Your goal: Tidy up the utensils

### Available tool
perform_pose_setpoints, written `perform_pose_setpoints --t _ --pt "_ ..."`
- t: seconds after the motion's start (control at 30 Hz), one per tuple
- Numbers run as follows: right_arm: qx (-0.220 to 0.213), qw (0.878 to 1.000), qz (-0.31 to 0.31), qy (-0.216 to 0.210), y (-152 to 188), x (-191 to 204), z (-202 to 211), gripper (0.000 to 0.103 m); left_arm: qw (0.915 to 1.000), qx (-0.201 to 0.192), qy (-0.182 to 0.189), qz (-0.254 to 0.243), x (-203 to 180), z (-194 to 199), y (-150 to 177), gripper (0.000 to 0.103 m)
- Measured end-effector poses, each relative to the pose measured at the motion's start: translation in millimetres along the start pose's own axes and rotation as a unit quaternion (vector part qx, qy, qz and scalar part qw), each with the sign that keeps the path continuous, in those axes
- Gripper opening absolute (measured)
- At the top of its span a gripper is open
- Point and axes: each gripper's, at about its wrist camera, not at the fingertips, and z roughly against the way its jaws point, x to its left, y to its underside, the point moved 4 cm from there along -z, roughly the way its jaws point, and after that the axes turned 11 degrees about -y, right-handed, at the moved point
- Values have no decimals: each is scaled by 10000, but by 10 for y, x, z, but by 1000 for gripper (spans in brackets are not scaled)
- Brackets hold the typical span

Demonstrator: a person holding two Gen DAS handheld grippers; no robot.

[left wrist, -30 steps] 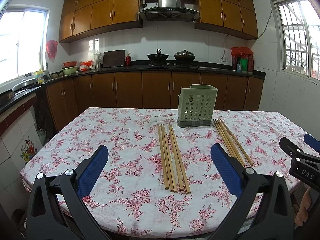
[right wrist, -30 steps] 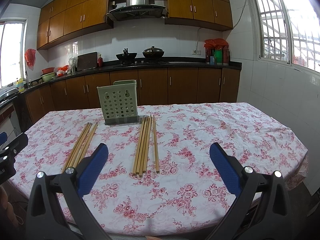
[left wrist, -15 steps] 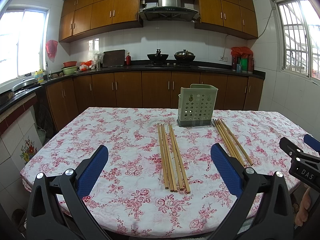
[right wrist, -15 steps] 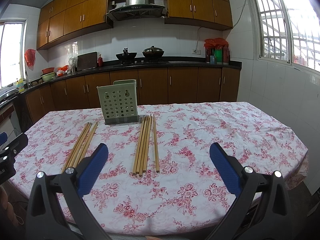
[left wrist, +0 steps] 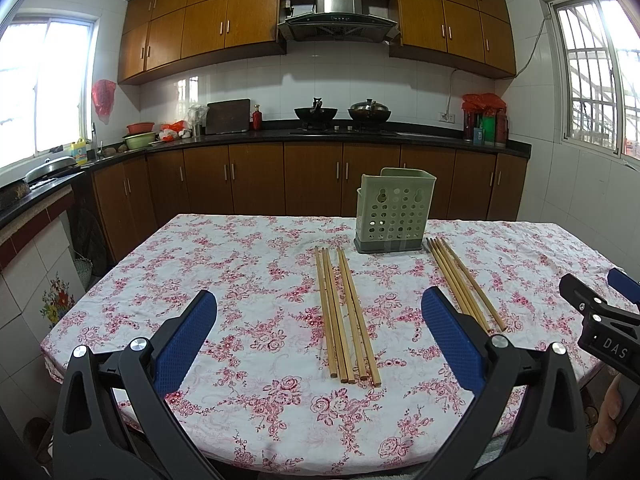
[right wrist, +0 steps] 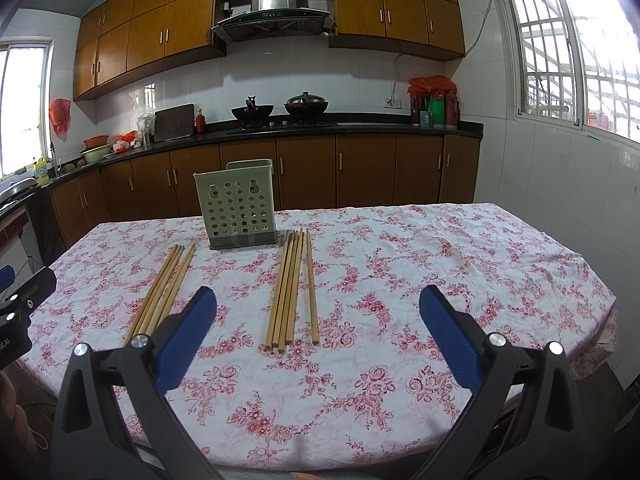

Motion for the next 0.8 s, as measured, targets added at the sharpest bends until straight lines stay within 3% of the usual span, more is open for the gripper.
perform_pose_setpoints --t 0.57,0.8 --pt "92 9999 -39 21 37 -14 -47 99 10000 61 -12 10 41 -23 49 101" --pt "394 9989 -150 184 99 -113 -231 99 9989 458 -134 -27 54 -240 145 101"
